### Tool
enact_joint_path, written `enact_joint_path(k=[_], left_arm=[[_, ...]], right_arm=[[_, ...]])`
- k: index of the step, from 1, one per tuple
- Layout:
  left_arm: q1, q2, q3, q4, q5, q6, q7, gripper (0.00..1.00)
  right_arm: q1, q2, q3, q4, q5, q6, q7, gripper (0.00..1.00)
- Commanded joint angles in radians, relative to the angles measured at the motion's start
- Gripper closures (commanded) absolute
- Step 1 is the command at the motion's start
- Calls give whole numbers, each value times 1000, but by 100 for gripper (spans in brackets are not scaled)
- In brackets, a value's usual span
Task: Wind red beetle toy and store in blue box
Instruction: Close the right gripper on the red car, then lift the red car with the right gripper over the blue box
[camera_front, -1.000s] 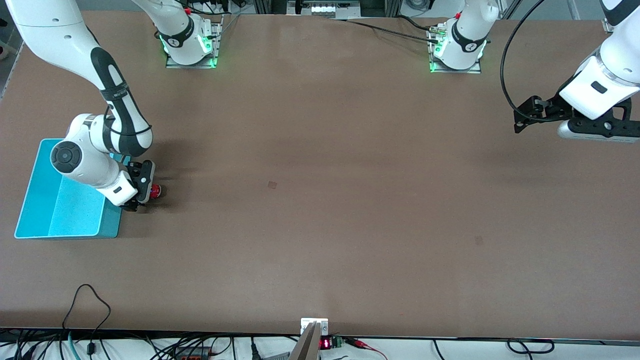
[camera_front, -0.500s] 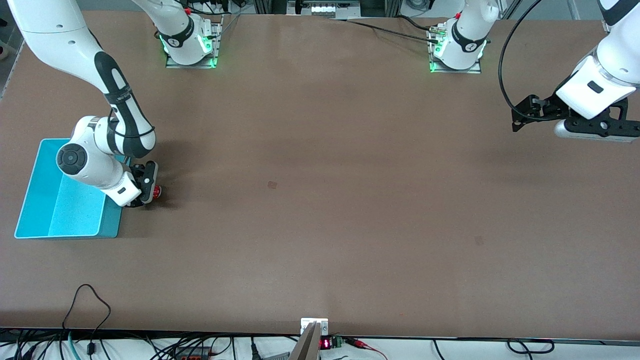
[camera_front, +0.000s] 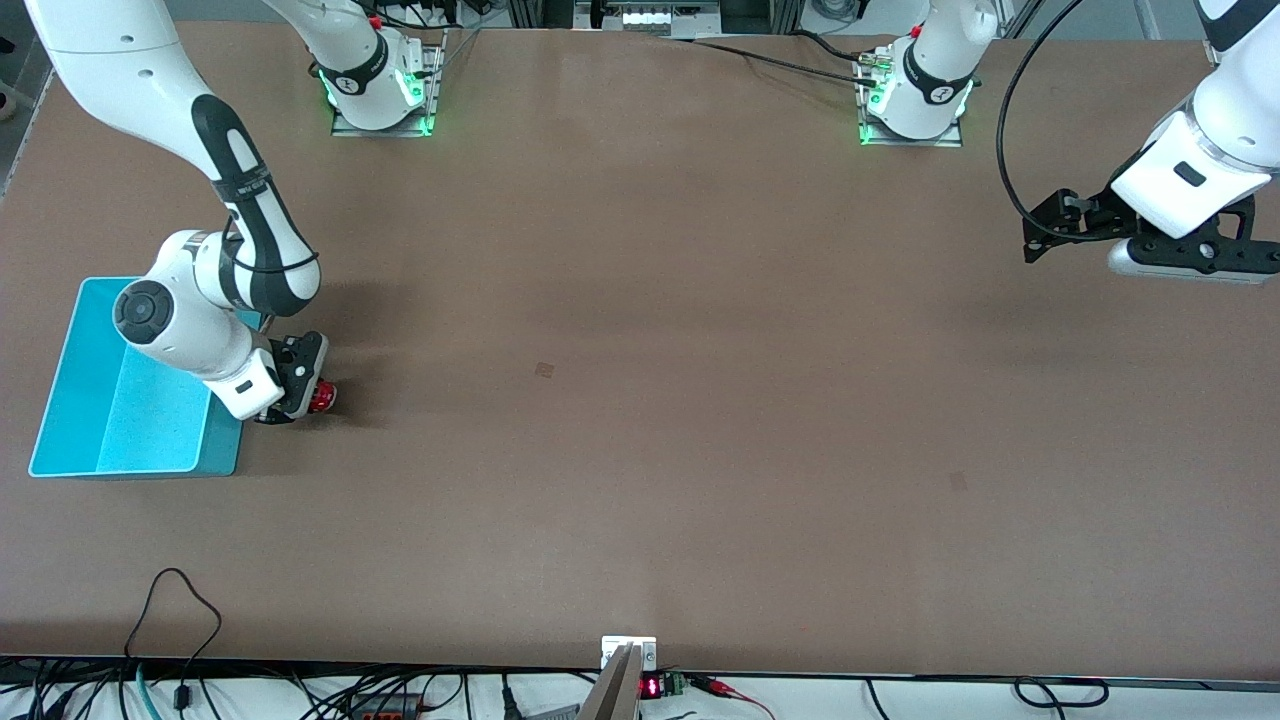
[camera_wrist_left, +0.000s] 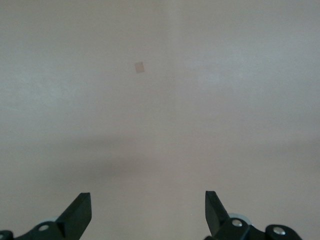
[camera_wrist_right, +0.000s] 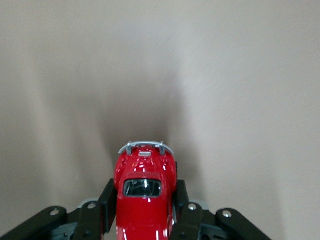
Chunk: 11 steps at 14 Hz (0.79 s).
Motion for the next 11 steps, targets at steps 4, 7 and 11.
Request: enact_joint_path(k=[4, 7, 11], left_arm=[[0, -2, -3, 19, 10, -21, -12, 0], [0, -1, -3, 19, 10, -23, -12, 0], [1, -2, -3, 19, 10, -23, -10, 0]], right_arm=[[7, -107, -4, 57, 59, -22, 348, 74], [-35, -107, -8, 96, 58, -33, 641, 75], [-87, -119, -18, 105, 55, -118, 806, 82]])
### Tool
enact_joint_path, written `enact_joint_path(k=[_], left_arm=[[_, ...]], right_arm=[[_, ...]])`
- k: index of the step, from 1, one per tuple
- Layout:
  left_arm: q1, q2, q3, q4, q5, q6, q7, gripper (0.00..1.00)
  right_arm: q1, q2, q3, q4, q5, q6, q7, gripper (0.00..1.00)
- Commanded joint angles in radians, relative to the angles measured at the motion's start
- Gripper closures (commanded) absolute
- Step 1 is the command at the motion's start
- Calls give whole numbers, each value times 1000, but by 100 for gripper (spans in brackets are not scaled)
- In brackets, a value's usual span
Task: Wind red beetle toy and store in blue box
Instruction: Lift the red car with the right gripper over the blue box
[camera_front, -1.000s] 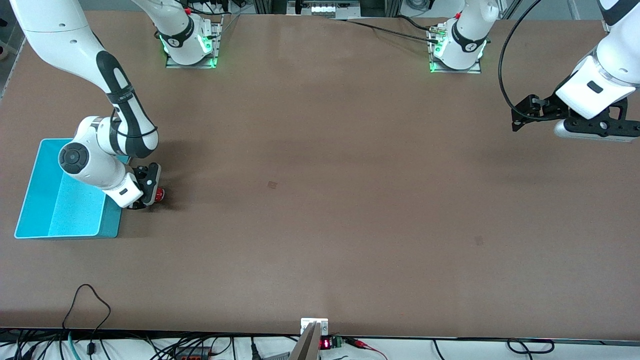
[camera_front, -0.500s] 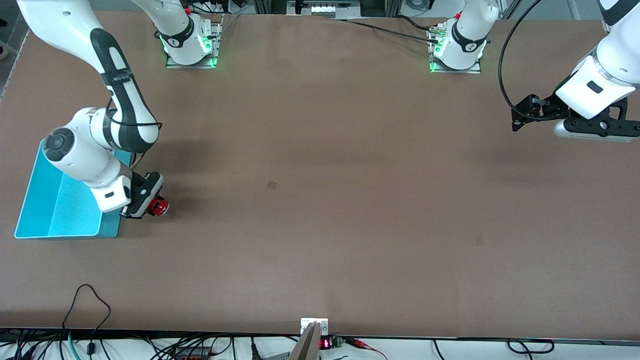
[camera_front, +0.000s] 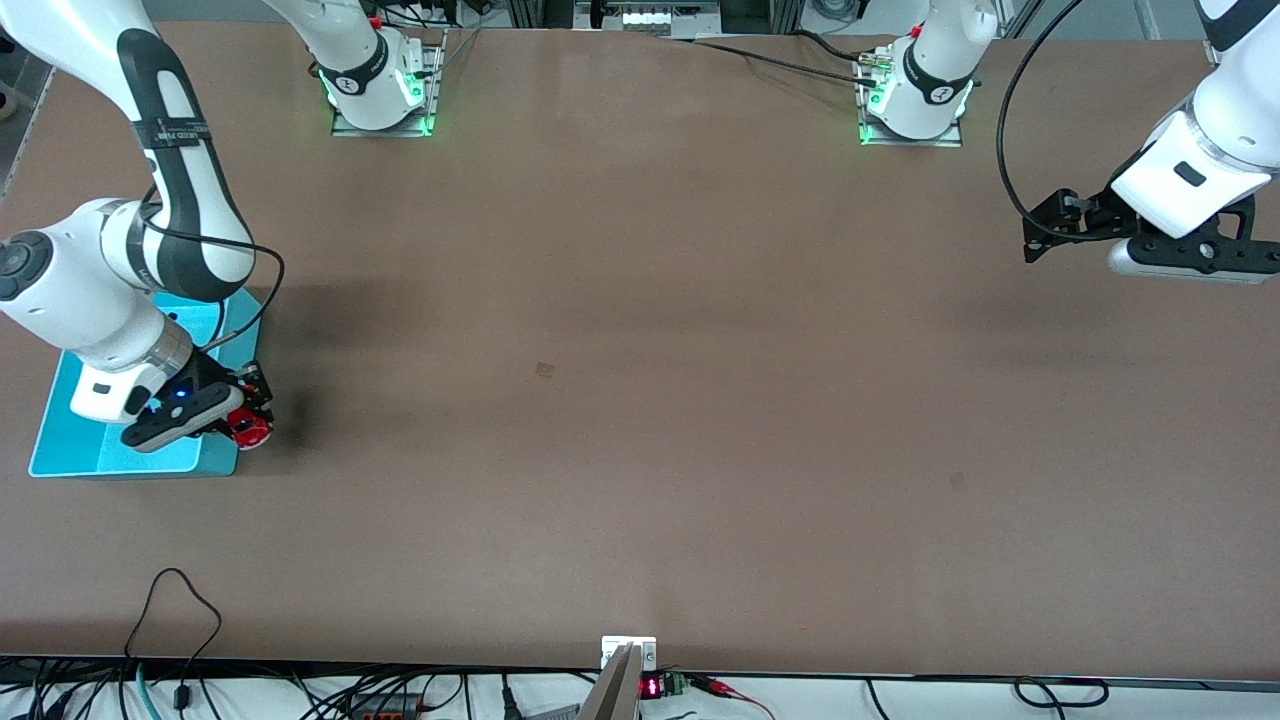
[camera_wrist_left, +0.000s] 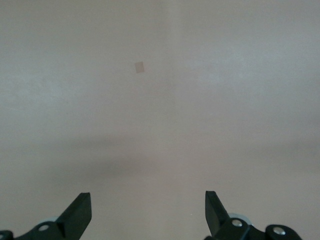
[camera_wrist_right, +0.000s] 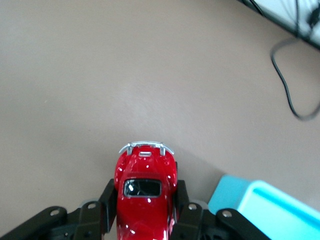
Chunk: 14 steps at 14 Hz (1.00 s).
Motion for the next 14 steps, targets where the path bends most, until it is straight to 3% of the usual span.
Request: enact_joint_path(k=[1, 4, 5, 11, 14], left_arm=[[1, -1, -3, 19, 10, -22, -10, 0], [1, -1, -3, 19, 10, -22, -10, 0], [1, -2, -3, 19, 10, -22, -10, 0], [7, -1, -3, 19, 9, -24, -1, 0], [10, -1, -2, 19, 9, -24, -1, 0]], right_arm=[[-70, -11, 1, 35, 7, -119, 62, 83], [-156, 1, 1, 95, -15, -323, 159, 83], [-180, 3, 1, 99, -37, -334, 167, 84], [-324, 97, 1, 114, -34, -247, 157, 84], [-322, 154, 3, 129, -29, -211, 164, 81]])
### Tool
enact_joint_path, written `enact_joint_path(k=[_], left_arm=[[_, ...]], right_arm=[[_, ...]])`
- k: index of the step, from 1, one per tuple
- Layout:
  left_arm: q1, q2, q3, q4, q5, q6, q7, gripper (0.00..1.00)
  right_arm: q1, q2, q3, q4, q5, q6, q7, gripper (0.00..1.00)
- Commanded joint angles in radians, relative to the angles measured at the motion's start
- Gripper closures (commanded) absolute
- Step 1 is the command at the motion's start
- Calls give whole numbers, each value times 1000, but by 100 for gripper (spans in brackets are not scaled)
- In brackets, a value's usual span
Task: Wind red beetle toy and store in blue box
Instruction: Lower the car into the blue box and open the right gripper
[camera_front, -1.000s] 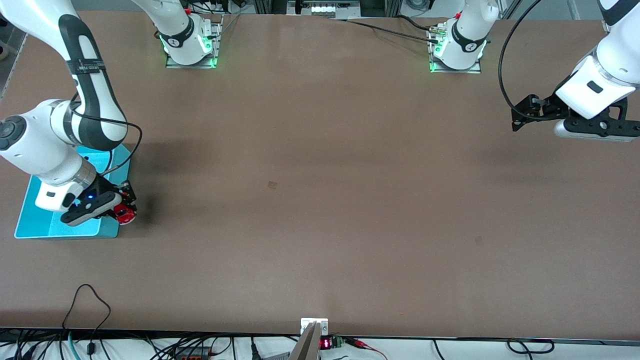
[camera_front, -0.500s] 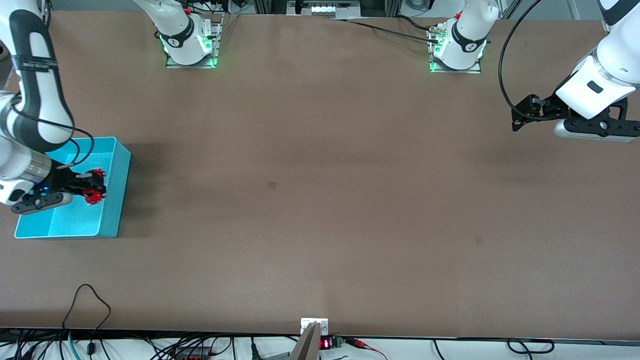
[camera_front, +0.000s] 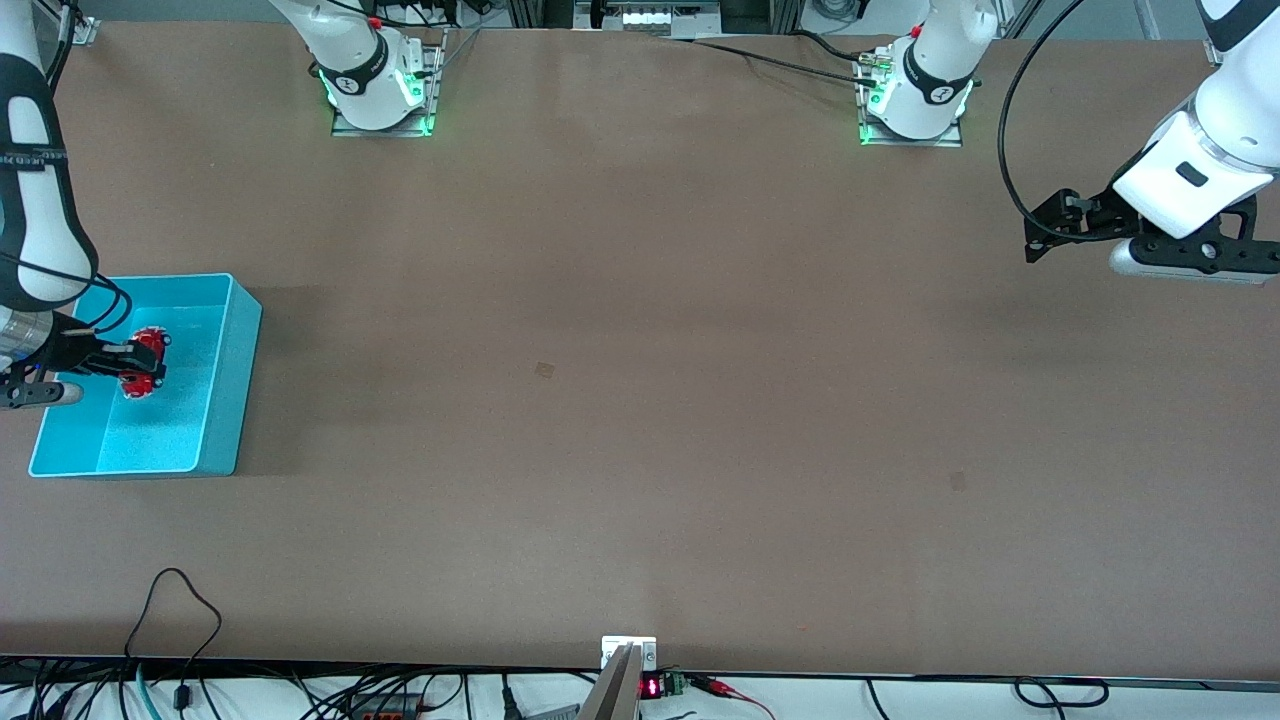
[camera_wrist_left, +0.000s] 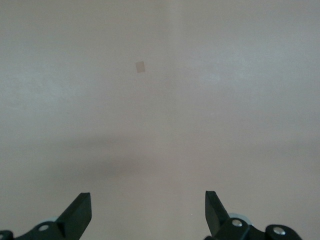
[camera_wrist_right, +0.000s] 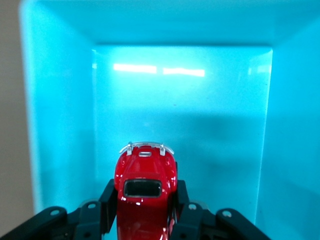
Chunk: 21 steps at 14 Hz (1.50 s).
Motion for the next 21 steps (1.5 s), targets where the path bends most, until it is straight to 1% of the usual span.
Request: enact_joint_path(k=[1, 2, 4, 5, 6, 7, 8, 9, 10, 11, 12, 13, 15, 19, 21], left_arm=[[6, -1, -2, 18, 9, -22, -1, 0], [6, -1, -4, 18, 9, -22, -1, 0], [6, -1, -4, 18, 9, -22, -1, 0], [6, -1, -2, 18, 9, -22, -1, 0], [6, -1, -4, 18, 9, -22, -1, 0], [6, -1, -2, 18, 9, -21, -1, 0], [6, -1, -2, 18, 9, -22, -1, 0], [6, -1, -2, 18, 9, -21, -1, 0], [6, -1, -2, 18, 9, -22, -1, 0], [6, -1, -2, 18, 9, -21, -4, 0], [6, -1, -2, 18, 9, -21, -4, 0], [6, -1, -2, 18, 9, -21, -4, 0], [6, -1, -2, 18, 9, -21, -4, 0], [6, -1, -2, 18, 9, -21, -3, 0], [6, -1, -2, 18, 9, -22, -4, 0]], right_arm=[[-8, 58, 19, 40, -1, 6, 24, 79], [-9, 86, 19, 54, -1, 17, 18, 78], [-6, 126, 19, 68, 0, 69, -12, 72], [-6, 140, 19, 68, 0, 89, -26, 68], [-6, 144, 19, 68, 0, 105, -34, 62], [-9, 157, 19, 66, 0, 124, -52, 61], [-12, 160, 19, 68, 0, 133, -69, 56], [-11, 160, 19, 68, 2, 135, -69, 47], [-6, 158, 17, 69, 20, 133, -72, 44], [-3, 158, 16, 71, 45, 132, -78, 27], [-2, 157, 13, 77, 49, 127, -97, 4], [0, 154, 13, 77, 49, 123, -103, 0], [0, 129, 11, 80, 48, 83, -103, 0], [21, 47, 13, 175, 59, -159, -83, 0], [32, 17, 14, 217, 62, -216, -75, 0]])
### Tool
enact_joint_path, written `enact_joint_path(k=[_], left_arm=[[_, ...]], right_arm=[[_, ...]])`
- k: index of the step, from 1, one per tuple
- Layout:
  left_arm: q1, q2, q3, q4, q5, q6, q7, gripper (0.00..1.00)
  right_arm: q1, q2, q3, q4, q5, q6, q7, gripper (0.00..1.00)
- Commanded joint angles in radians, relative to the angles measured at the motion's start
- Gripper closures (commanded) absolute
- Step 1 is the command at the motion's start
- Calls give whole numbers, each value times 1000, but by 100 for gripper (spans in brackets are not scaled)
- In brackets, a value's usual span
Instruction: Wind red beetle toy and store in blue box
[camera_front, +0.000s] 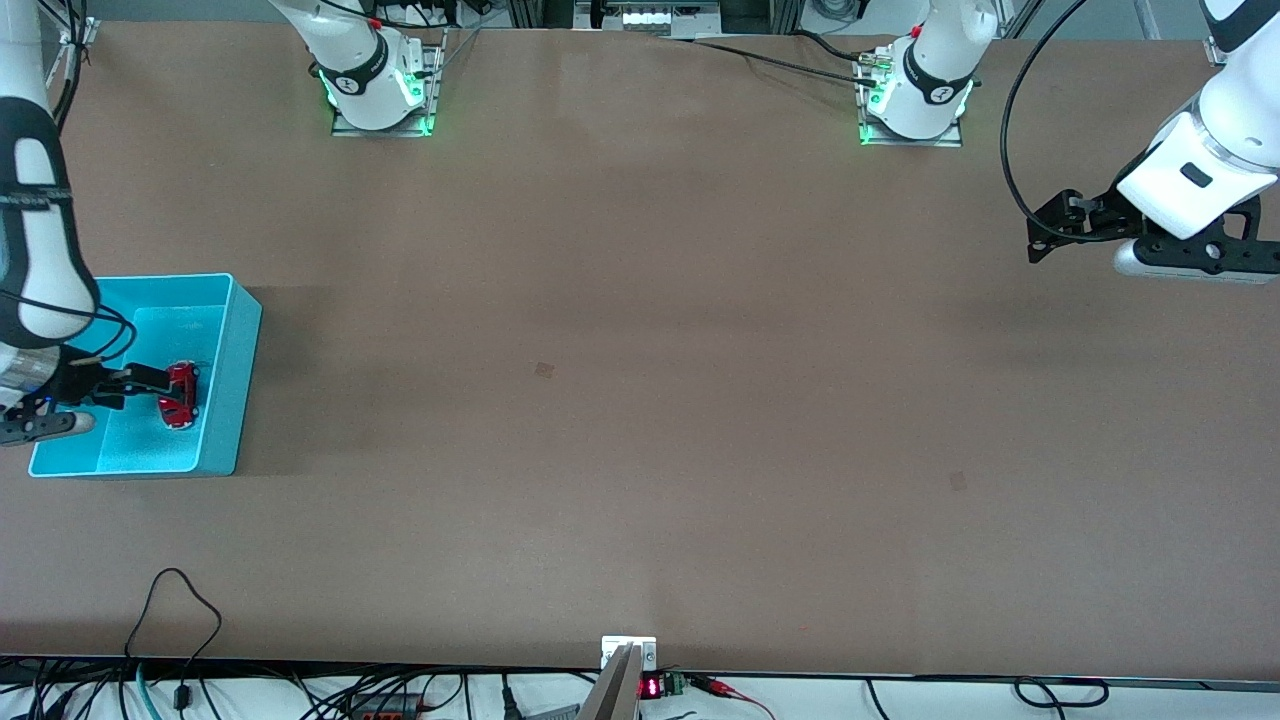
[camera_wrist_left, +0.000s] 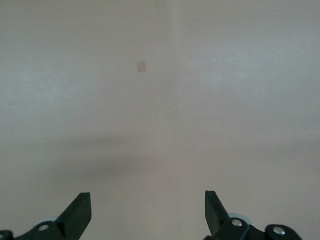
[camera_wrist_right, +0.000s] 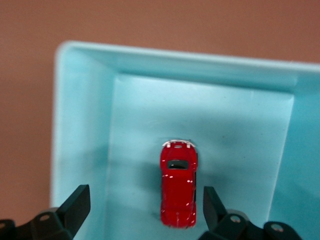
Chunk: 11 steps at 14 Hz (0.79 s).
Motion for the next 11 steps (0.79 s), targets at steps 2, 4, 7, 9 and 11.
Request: enact_joint_path(k=[2, 4, 7, 9, 11], left_arm=[[5, -1, -2, 18, 9, -22, -4, 0], [5, -1, -2, 18, 9, -22, -9, 0], [2, -1, -4, 18, 9, -26, -7, 0], [6, 1, 4, 18, 9, -29, 1, 0], [3, 2, 1, 18, 9, -29, -1, 0]], right_arm=[[33, -81, 1, 37, 5, -89, 2, 0], [64, -136, 1, 43, 2, -94, -1, 0], [141, -219, -2, 58, -5, -200, 131, 0], [205, -285, 0, 60, -89, -280, 302, 0], [239, -355, 1, 60, -124, -395, 406, 0]])
